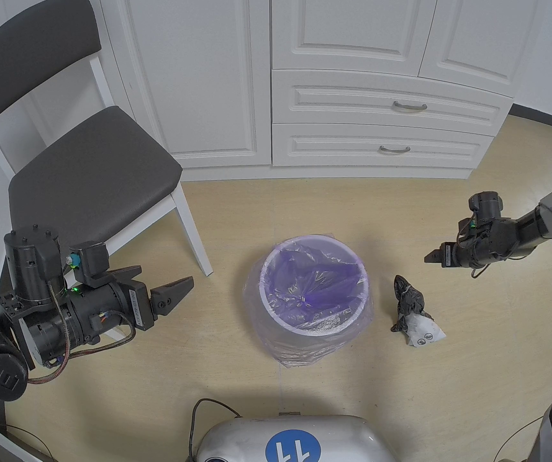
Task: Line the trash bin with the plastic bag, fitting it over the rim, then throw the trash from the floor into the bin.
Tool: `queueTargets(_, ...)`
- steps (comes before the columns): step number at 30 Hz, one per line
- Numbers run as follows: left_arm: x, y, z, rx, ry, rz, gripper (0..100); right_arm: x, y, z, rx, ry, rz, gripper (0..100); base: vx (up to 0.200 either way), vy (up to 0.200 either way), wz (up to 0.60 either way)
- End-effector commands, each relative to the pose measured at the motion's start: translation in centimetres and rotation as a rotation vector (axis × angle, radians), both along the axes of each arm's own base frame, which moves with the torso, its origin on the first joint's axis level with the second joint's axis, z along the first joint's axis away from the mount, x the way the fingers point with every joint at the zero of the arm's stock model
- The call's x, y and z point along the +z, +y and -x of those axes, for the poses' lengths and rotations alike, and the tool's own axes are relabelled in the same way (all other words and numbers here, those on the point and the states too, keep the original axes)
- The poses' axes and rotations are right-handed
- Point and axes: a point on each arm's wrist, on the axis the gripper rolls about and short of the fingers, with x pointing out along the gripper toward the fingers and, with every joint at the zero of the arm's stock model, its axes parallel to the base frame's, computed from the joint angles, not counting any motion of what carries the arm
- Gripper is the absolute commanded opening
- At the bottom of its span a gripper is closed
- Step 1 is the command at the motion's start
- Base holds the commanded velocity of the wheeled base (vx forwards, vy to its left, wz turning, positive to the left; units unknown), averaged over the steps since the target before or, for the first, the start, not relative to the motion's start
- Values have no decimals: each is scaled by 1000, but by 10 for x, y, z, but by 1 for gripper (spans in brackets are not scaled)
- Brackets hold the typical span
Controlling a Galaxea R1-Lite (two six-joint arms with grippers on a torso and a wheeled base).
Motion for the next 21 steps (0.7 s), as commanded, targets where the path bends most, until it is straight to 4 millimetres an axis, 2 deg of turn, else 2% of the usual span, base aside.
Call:
queueTargets(1, -4, 0, -2, -4, 7, -27, 100, -108, -5, -55, 40, 127, -7, 100, 0, 0, 0)
queueTargets(2, -4, 0, -2, -4, 7, -27, 100, -111, -5, -57, 42, 132, -9, 100, 0, 0, 0)
queueTargets(5, -7, 0, -3, -3, 17, -33, 100, -141, -7, -73, 63, 156, -13, 100, 0, 0, 0)
queueTargets(6, -7, 0, -3, -3, 17, -33, 100, -141, -7, -73, 63, 156, -13, 100, 0, 0, 0)
queueTargets(7, -9, -1, -4, -4, 24, -36, 100, -157, -4, -72, 69, 199, -15, 100, 0, 0, 0)
queueTargets(11, -11, -1, -5, -4, 31, -40, 100, -155, -4, -70, 70, 229, -22, 100, 0, 0, 0)
queueTargets(21, -12, -4, -1, -20, 33, -41, 100, -172, -4, -68, 71, 251, -19, 100, 0, 0, 0)
